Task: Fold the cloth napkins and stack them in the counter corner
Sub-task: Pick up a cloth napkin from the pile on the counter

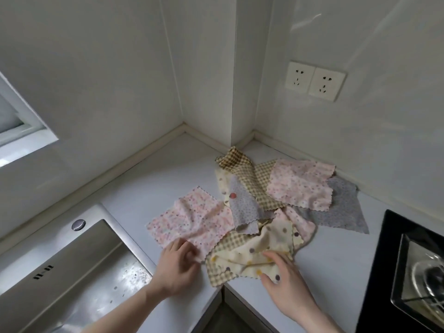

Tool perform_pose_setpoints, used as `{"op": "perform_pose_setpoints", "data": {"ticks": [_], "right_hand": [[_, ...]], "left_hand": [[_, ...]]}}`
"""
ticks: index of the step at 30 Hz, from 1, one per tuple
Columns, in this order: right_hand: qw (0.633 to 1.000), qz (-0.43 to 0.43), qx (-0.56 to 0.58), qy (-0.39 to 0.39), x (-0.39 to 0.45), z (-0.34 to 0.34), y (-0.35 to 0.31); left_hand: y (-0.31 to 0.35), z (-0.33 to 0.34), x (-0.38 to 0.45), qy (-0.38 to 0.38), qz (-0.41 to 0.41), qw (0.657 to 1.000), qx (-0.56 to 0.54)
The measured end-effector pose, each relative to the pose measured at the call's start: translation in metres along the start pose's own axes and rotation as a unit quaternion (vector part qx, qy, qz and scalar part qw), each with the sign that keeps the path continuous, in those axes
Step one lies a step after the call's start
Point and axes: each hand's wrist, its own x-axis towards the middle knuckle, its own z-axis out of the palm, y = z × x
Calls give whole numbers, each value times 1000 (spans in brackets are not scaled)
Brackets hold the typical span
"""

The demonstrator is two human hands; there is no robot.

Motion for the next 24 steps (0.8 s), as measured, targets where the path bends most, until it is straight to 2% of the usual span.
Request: {"op": "perform_pose_setpoints", "data": {"ticks": [2, 5, 9, 19, 24], "right_hand": [[999, -38, -22, 26, 13, 19, 15], [983, -107, -81, 122, 26, 49, 46], [961, -148, -132, 193, 30, 66, 63], [925, -208, -184, 261, 33, 80, 74], [930, -197, -156, 270, 32, 83, 75]], "left_hand": [[-3, 10, -3, 40, 27, 999, -2], [-9, 21, -7, 62, 66, 996, 15], [-19, 30, -6, 94, 100, 990, 14], [-41, 45, -2, 150, 153, 976, 27], [-42, 49, -1, 182, 148, 971, 46]]}}
